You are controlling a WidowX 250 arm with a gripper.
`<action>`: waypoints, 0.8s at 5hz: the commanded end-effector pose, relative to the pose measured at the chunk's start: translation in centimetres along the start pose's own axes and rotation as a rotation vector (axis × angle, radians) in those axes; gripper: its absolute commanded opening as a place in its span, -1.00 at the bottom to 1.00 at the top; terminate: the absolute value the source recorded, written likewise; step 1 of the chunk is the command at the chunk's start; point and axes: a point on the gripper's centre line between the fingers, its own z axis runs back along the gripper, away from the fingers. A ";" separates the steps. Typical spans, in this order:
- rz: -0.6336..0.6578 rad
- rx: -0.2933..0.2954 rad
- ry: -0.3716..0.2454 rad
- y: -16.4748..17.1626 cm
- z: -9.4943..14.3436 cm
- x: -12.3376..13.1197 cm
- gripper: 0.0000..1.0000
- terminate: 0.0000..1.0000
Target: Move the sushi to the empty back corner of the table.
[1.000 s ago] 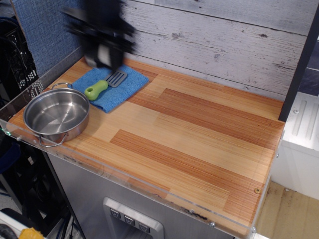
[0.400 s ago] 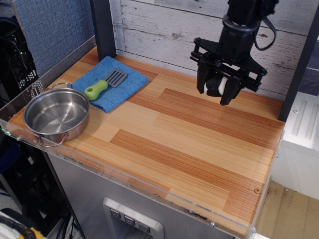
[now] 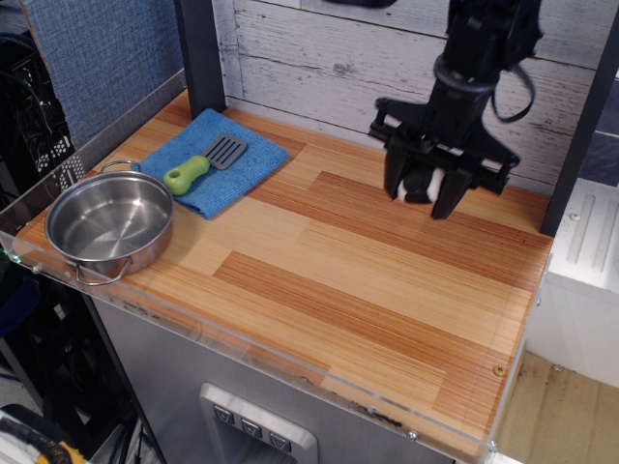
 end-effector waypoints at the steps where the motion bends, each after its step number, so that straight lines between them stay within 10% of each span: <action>1: 0.074 -0.115 -0.088 0.8 3.4 -0.4 1.00 -1.00; 4: 0.145 -0.160 -0.174 3.2 9.2 -2.2 1.00 -1.00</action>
